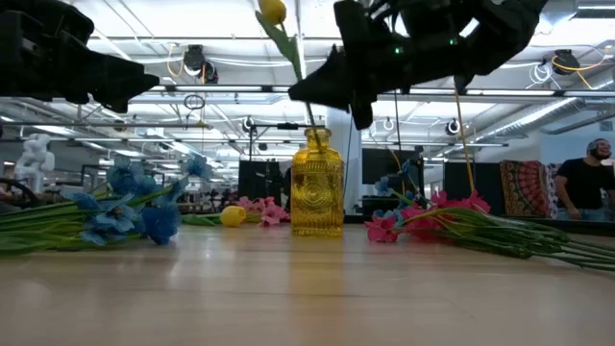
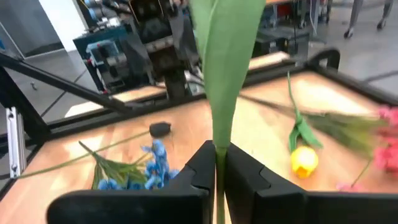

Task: Sort flowers into vase by color
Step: Put the right yellow flower into the yellow flower vase, then put the left black flower into the transparent flower vase

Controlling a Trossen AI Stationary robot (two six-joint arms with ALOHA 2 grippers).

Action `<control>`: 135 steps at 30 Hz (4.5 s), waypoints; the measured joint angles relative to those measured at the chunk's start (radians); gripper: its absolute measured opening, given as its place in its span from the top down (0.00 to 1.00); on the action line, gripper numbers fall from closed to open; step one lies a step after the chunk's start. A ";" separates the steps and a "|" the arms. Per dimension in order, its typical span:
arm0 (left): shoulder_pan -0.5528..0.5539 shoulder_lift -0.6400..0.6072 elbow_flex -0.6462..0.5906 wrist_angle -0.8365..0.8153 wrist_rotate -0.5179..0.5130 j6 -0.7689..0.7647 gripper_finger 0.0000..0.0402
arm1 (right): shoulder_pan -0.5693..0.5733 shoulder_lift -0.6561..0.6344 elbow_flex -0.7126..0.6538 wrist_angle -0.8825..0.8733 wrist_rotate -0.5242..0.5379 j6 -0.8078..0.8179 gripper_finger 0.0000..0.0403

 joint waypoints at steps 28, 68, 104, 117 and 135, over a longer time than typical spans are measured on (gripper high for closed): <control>0.000 0.000 0.000 -0.002 0.000 0.000 0.54 | 0.002 -0.209 0.000 -0.308 0.004 -0.053 0.68; -0.009 0.060 0.143 -0.005 -0.169 -0.632 0.54 | 0.202 -0.535 0.000 -1.569 -0.021 0.995 1.00; -0.280 1.080 0.772 -1.136 0.070 -1.780 0.54 | 0.196 -0.534 0.000 -1.568 0.082 0.801 1.00; -0.443 1.204 0.772 -1.119 0.137 -1.991 0.54 | 0.196 -0.534 0.000 -1.564 0.080 0.732 1.00; -0.446 1.307 0.557 -0.832 0.261 -2.085 0.56 | 0.196 -0.534 0.000 -1.564 0.076 0.651 1.00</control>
